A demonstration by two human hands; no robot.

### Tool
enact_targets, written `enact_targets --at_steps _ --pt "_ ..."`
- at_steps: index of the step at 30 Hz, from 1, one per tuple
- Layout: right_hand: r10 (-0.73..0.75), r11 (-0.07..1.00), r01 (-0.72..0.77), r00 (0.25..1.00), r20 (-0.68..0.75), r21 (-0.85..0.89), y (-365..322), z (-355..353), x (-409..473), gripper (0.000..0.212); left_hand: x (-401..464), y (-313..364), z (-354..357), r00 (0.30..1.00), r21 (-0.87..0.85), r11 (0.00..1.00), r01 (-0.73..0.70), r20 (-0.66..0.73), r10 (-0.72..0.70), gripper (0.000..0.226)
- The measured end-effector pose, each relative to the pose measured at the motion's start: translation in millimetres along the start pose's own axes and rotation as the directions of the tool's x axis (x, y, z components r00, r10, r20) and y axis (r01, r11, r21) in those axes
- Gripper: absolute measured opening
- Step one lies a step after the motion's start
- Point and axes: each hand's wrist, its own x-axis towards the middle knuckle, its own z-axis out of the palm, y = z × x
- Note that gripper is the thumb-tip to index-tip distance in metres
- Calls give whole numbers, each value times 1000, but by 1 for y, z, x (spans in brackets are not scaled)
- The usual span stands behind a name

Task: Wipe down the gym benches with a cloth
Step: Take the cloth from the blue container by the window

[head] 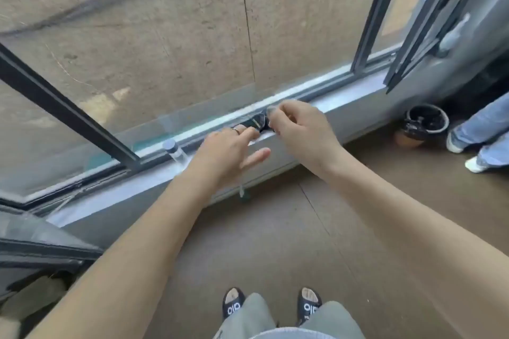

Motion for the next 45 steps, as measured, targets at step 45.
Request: enact_targets --at_steps 45 --pt "780 306 -680 -222 -585 666 184 -77 -707 19 -306 503 295 46 -325 337 -884 655 754 32"
